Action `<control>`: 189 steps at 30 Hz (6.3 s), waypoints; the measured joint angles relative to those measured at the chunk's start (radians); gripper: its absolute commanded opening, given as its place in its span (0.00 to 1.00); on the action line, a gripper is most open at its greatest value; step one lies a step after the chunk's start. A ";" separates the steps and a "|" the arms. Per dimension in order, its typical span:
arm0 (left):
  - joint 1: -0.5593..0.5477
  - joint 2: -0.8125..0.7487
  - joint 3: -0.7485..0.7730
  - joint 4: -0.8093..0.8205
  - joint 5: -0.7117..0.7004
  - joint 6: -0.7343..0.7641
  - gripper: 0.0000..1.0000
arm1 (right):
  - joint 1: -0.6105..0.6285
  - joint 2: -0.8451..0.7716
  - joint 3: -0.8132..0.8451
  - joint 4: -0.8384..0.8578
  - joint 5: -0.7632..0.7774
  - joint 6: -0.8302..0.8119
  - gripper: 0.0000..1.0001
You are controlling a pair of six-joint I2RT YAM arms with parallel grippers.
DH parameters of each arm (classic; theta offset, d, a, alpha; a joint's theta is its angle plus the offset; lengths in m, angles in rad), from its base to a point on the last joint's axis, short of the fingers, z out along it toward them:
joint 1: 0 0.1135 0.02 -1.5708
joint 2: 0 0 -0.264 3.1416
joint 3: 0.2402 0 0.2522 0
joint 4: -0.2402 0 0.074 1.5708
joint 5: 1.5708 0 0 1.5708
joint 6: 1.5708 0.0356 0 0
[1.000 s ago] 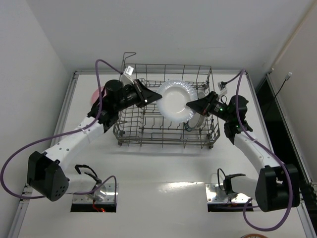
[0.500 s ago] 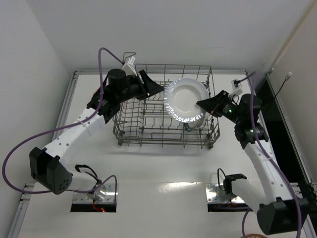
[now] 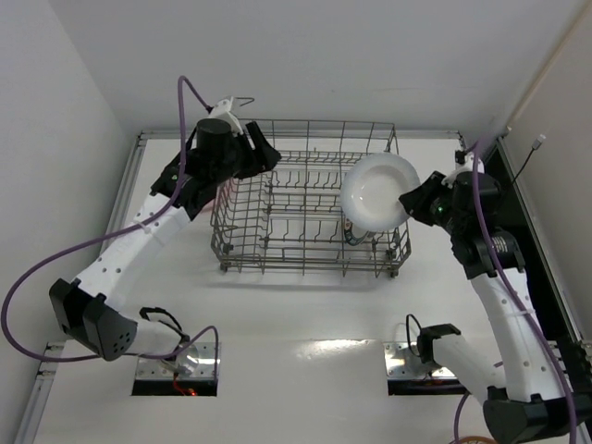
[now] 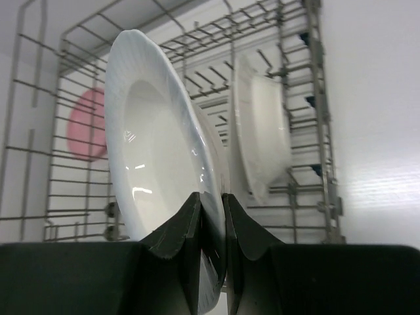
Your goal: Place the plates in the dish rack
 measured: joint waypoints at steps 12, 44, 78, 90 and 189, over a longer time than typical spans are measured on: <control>0.007 -0.229 -0.042 -0.090 -0.523 0.023 0.56 | 0.316 0.234 0.175 -0.211 0.462 -0.042 0.00; -0.048 -0.227 -0.109 -0.108 -0.755 0.010 0.65 | 0.612 0.773 0.512 -0.400 1.068 -0.045 0.00; -0.027 -0.231 -0.071 -0.103 -0.919 -0.005 0.90 | 0.673 0.488 0.393 -0.144 0.811 -0.122 0.76; 0.560 -0.035 -0.076 -0.046 -0.406 -0.253 0.86 | 0.667 0.322 0.275 -0.023 0.684 -0.230 0.80; -0.025 -0.033 -0.121 0.055 0.256 -0.124 0.00 | 0.358 0.047 -0.048 0.302 0.111 -0.051 0.75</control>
